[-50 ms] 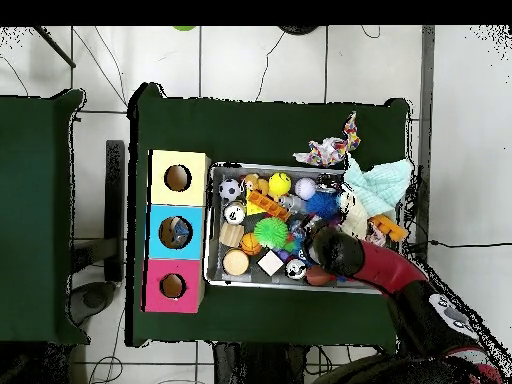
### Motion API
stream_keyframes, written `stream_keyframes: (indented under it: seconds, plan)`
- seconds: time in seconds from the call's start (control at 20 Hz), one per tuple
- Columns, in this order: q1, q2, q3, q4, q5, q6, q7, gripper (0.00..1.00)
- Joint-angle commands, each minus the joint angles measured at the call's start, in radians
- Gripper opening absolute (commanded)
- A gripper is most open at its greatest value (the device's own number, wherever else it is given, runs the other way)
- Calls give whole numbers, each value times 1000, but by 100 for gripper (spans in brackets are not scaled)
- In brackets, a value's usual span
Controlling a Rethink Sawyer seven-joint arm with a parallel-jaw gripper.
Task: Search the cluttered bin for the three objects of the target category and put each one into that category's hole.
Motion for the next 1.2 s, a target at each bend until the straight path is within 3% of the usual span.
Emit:
stream_keyframes:
  seconds: [0.05, 0.35, 0.8, 1.2]
  plan:
    - [11, 52, 49, 32, -54, 57, -19, 0]
    - [34, 27, 25, 29, -38, 78, 5, 0]
    - [74, -157, 4, 84, -20, 161, 2, 0]
    - [81, -171, 4, 65, -16, 191, -2, 0]
